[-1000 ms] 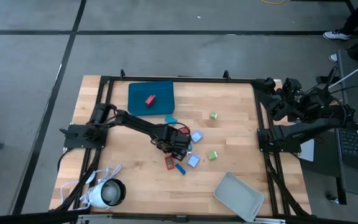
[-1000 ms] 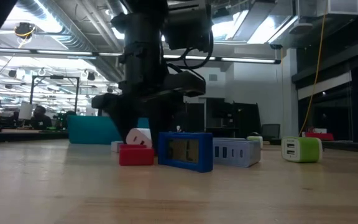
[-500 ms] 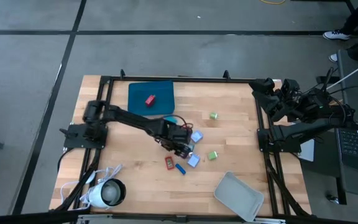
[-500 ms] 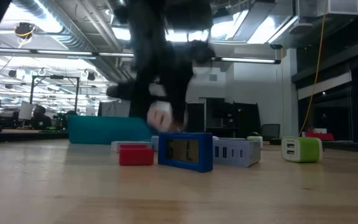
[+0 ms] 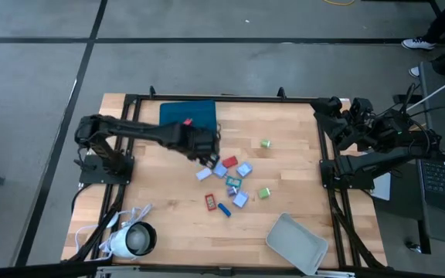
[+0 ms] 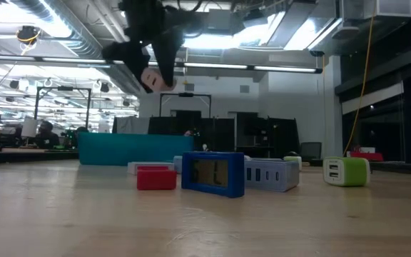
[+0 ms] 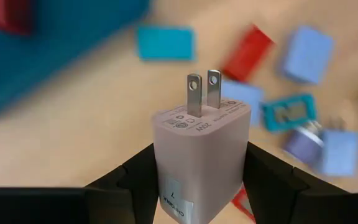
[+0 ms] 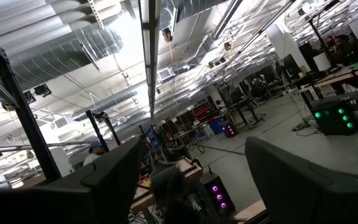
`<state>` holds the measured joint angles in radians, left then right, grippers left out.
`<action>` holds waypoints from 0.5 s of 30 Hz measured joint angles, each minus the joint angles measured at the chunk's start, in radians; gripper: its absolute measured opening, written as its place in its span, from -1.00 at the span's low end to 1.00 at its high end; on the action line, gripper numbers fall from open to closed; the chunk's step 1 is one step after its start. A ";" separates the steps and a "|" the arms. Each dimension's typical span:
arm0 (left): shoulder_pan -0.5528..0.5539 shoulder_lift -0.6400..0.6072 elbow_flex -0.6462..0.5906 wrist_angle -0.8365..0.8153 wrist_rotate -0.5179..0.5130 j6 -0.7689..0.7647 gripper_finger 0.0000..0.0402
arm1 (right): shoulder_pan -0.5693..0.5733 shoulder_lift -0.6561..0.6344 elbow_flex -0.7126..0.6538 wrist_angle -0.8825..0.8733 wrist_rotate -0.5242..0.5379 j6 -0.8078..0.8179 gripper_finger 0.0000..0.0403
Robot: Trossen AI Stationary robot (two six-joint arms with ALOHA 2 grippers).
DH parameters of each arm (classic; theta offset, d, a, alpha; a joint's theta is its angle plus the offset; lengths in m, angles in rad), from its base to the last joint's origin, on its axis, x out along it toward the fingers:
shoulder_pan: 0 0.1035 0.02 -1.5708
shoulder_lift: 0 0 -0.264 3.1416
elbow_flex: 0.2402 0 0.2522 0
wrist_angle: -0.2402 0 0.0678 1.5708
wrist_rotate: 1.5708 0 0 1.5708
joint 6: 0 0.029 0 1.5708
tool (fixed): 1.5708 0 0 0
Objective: Pick & Place Office items
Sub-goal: Put the white charger adapter into the blue bin
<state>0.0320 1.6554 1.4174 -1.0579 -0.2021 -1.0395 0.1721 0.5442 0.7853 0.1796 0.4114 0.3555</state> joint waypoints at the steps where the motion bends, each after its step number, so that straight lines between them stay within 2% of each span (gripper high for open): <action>1: 0.031 -0.003 0.000 -0.009 -0.014 0.036 -0.08 | -0.001 0.000 0.000 0.001 0.000 -0.001 0.43; 8: 0.287 0.019 0.000 -0.005 -0.043 0.313 -0.08 | -0.001 0.000 0.000 0.007 0.000 -0.003 0.43; 15: 0.499 0.077 0.000 0.062 -0.002 0.527 -0.08 | -0.001 0.000 0.000 0.008 -0.003 0.000 0.43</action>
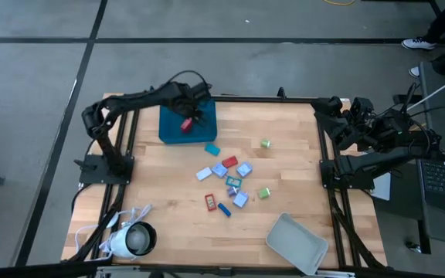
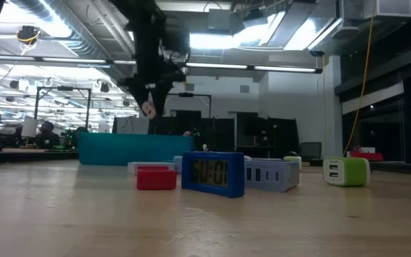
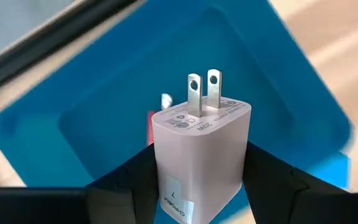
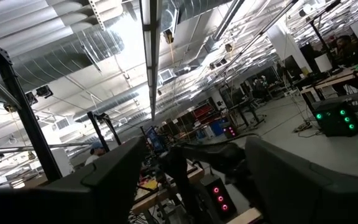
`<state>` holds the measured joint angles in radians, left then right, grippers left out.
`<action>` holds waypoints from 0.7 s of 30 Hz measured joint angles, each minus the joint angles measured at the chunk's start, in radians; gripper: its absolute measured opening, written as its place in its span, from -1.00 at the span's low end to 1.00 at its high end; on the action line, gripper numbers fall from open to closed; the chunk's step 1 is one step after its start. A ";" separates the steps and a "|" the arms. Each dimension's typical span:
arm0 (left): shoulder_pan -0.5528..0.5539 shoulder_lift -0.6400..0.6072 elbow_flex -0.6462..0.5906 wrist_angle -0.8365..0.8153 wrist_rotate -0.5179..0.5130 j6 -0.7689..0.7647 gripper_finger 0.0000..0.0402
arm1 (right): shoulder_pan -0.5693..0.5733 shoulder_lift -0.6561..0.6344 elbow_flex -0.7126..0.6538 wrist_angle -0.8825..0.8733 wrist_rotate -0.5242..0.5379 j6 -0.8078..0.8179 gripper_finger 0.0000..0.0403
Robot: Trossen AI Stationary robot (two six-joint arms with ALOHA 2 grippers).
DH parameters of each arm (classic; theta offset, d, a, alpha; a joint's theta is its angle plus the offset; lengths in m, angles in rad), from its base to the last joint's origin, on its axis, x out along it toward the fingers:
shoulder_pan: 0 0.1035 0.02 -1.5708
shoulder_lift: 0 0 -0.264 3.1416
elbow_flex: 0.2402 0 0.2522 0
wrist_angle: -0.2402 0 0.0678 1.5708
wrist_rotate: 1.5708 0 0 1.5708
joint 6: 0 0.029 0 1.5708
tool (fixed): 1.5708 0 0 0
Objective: Pick & Place Office items
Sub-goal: Put the white charger adapter into the blue bin, then put the left light blue charger adapter into the blue bin
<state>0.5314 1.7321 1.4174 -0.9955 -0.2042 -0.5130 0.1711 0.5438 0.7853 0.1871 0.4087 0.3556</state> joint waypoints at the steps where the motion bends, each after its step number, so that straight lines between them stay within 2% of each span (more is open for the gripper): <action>1: 0.017 0.009 0.000 0.014 0.011 0.021 -0.08 | 0.000 0.000 0.000 0.000 -0.005 0.000 0.43; 5: 0.056 0.058 0.000 0.042 0.049 0.091 -0.08 | 0.000 0.000 0.000 -0.001 -0.006 -0.004 0.43; 9: 0.045 0.099 0.000 0.065 0.044 0.115 -0.08 | 0.000 0.000 0.000 0.000 -0.006 -0.003 0.43; 11: 0.027 0.103 0.000 0.080 0.031 0.116 0.03 | 0.000 0.000 0.000 0.000 -0.007 -0.003 0.43; 16: -0.018 0.084 0.000 0.148 0.018 0.117 0.47 | 0.000 0.000 0.000 0.006 -0.008 -0.002 0.43; 21: -0.044 0.077 0.001 0.153 0.043 0.125 0.54 | 0.000 0.000 0.000 0.014 0.017 0.001 0.43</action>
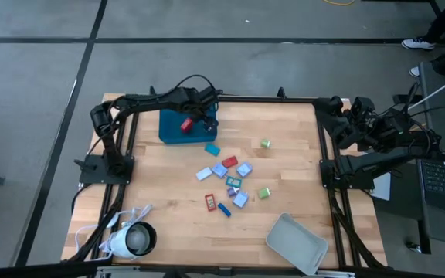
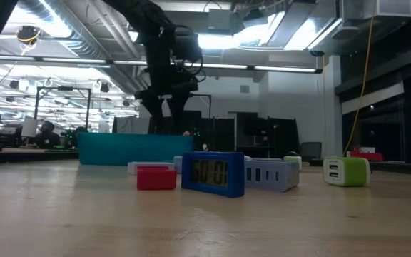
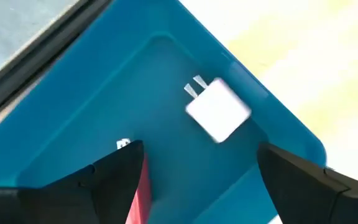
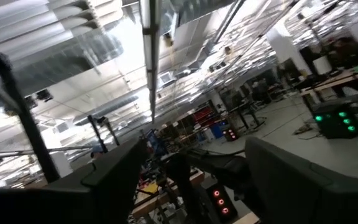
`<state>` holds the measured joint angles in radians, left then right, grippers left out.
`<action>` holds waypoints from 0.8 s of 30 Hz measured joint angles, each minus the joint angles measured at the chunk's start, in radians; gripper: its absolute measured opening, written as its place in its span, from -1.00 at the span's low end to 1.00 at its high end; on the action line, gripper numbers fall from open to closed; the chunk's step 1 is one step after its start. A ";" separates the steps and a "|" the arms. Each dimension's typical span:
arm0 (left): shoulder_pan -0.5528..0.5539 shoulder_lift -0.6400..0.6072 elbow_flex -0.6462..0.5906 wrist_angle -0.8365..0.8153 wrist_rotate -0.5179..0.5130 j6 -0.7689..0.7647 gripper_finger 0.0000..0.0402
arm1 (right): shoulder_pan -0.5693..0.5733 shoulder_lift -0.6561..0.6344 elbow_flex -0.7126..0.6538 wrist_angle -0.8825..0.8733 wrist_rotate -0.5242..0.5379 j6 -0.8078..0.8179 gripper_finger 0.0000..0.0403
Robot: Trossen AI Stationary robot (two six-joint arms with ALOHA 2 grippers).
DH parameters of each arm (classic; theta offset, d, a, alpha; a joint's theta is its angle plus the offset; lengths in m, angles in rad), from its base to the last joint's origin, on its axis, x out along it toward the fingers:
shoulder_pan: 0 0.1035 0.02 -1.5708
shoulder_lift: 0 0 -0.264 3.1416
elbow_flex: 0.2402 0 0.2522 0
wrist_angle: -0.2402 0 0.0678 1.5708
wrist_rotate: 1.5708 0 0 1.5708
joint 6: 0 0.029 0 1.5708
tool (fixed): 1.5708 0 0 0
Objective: Pick & Place Office items
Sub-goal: Put the left light blue charger adapter into the blue bin
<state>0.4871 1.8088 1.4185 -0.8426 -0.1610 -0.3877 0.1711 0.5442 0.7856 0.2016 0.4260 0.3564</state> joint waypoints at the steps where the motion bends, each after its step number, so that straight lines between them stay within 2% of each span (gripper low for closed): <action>1: -0.004 0.000 0.000 0.003 0.037 -0.006 0.53 | 0.000 0.000 0.000 0.002 0.018 0.003 0.43; 3: -0.025 -0.004 0.000 0.022 0.144 0.055 0.51 | 0.000 0.000 0.000 0.005 0.036 0.002 0.43; 5: -0.078 -0.013 0.000 0.027 0.233 0.190 0.47 | 0.000 0.000 0.000 0.004 0.038 0.002 0.43; 9: -0.207 -0.038 0.000 -0.008 0.331 0.466 0.40 | 0.000 0.000 0.000 0.004 0.060 0.002 0.43; 12: -0.291 -0.047 0.000 -0.053 0.335 0.599 0.39 | 0.000 0.000 0.000 0.008 0.065 0.002 0.43; 15: -0.362 -0.036 -0.001 -0.064 0.274 0.701 0.39 | 0.000 0.000 0.000 0.008 0.069 0.002 0.43; 17: -0.389 -0.021 -0.003 -0.052 0.239 0.725 0.39 | 0.000 0.000 0.000 0.008 0.082 0.002 0.43; 24: -0.397 0.043 -0.002 0.008 0.245 0.744 0.39 | 0.000 0.000 0.000 0.008 0.083 0.002 0.43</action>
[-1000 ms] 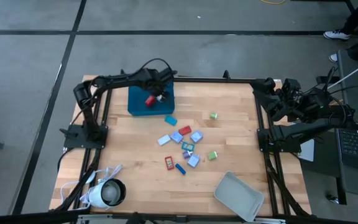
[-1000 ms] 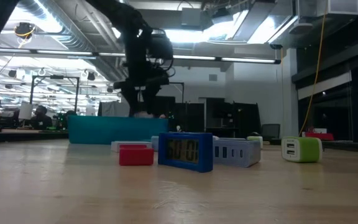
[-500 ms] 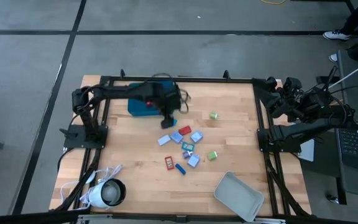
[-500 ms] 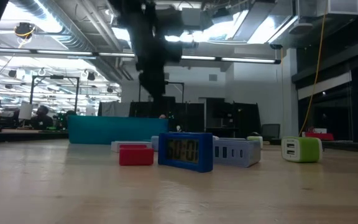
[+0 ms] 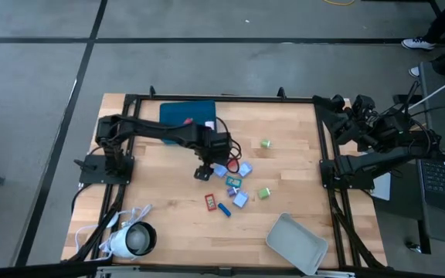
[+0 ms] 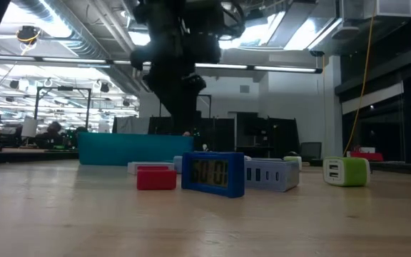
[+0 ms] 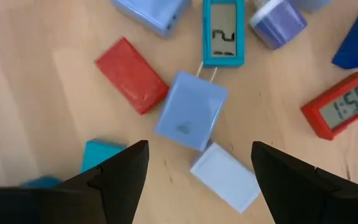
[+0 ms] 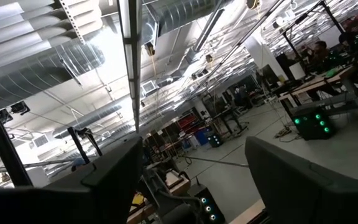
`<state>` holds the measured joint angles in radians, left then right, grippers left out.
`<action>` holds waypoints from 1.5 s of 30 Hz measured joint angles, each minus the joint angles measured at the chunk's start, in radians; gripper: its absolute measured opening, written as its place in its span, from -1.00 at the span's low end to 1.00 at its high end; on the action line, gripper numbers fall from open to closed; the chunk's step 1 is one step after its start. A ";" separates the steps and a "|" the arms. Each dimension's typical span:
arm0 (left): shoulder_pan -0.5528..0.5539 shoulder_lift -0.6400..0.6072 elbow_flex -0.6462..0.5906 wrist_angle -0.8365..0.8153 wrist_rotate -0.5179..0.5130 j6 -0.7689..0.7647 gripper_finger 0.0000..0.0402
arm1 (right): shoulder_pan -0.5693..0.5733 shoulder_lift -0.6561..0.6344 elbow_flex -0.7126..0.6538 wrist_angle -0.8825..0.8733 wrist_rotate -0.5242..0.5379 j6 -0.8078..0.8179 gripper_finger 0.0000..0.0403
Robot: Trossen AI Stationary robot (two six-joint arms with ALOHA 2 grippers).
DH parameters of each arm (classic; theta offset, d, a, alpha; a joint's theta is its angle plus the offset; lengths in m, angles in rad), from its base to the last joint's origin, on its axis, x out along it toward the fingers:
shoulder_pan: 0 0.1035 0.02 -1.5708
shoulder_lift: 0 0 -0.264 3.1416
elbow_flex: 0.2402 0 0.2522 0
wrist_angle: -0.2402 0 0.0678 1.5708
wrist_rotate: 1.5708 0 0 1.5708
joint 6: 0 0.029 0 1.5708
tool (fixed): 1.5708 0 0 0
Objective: Pick & Place Office items
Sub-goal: Put the left light blue charger adapter into the blue bin
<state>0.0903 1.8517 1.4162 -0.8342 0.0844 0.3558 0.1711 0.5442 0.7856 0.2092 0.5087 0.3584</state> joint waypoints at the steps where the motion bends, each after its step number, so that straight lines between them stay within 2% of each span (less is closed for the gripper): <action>1: 0.000 0.009 0.000 0.000 0.013 0.013 0.39 | 0.000 0.000 0.000 0.000 0.000 0.000 0.43; 5: -0.003 0.053 0.000 0.004 0.063 0.050 0.39 | 0.000 0.004 0.000 0.000 0.000 0.005 0.43; 11: -0.027 0.094 0.000 0.015 0.046 0.106 0.39 | 0.000 0.009 0.000 0.000 0.000 0.009 0.43; 17: -0.032 0.101 0.000 0.074 0.013 0.087 0.39 | 0.000 0.011 0.000 0.000 -0.001 0.009 0.43; 45: 0.000 0.164 0.031 0.088 0.009 0.154 0.39 | 0.000 0.011 0.000 0.000 0.000 0.000 0.43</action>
<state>0.0903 2.0161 1.4474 -0.7465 0.0930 0.5094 0.1707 0.5552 0.7856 0.2089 0.5087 0.3588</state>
